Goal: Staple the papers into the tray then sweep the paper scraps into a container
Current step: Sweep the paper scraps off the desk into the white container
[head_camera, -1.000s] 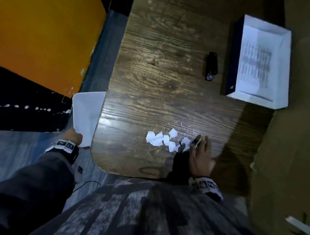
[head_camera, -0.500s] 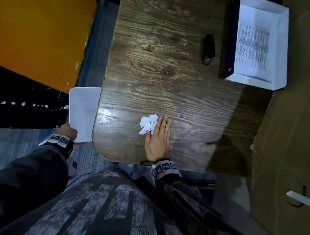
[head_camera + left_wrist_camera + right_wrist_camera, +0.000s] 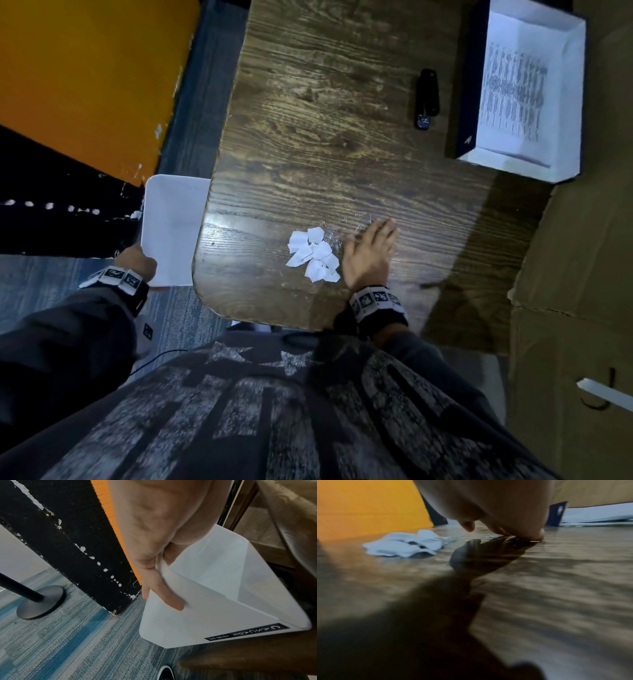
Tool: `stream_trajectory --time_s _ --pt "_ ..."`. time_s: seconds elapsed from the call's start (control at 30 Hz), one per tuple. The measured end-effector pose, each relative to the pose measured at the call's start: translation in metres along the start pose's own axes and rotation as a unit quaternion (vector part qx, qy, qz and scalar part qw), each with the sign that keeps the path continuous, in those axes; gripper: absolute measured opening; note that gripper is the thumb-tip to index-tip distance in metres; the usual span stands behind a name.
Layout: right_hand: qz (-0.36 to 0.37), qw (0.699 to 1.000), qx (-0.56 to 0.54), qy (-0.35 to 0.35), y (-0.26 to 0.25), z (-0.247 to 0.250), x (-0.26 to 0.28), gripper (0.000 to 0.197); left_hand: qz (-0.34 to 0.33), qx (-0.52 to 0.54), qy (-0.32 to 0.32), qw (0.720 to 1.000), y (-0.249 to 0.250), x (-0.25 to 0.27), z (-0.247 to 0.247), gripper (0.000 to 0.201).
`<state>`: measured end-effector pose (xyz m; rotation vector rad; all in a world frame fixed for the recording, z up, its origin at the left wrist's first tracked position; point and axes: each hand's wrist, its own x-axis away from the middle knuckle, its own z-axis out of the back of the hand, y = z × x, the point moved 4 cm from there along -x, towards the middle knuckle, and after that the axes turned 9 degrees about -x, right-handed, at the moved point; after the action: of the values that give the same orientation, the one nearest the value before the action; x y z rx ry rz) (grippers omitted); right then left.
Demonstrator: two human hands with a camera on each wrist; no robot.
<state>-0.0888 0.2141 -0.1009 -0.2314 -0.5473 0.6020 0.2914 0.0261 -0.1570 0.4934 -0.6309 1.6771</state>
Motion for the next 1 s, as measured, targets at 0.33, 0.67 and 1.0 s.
stream_trajectory --time_s 0.33,0.67,1.0 --pt "0.073 0.995 -0.047 0.039 -0.001 -0.006 0.056 0.070 -0.022 0.003 -0.003 1.000 0.003 0.000 0.006 0.034" --pt "0.005 0.997 -0.046 -0.067 -0.095 -0.066 0.087 0.075 -0.014 0.057 0.005 0.998 0.004 0.001 0.013 0.037" --pt "0.107 0.992 -0.063 -0.001 -0.073 -0.022 0.058 0.065 -0.004 0.047 -0.007 0.999 -0.001 0.005 0.017 0.034"
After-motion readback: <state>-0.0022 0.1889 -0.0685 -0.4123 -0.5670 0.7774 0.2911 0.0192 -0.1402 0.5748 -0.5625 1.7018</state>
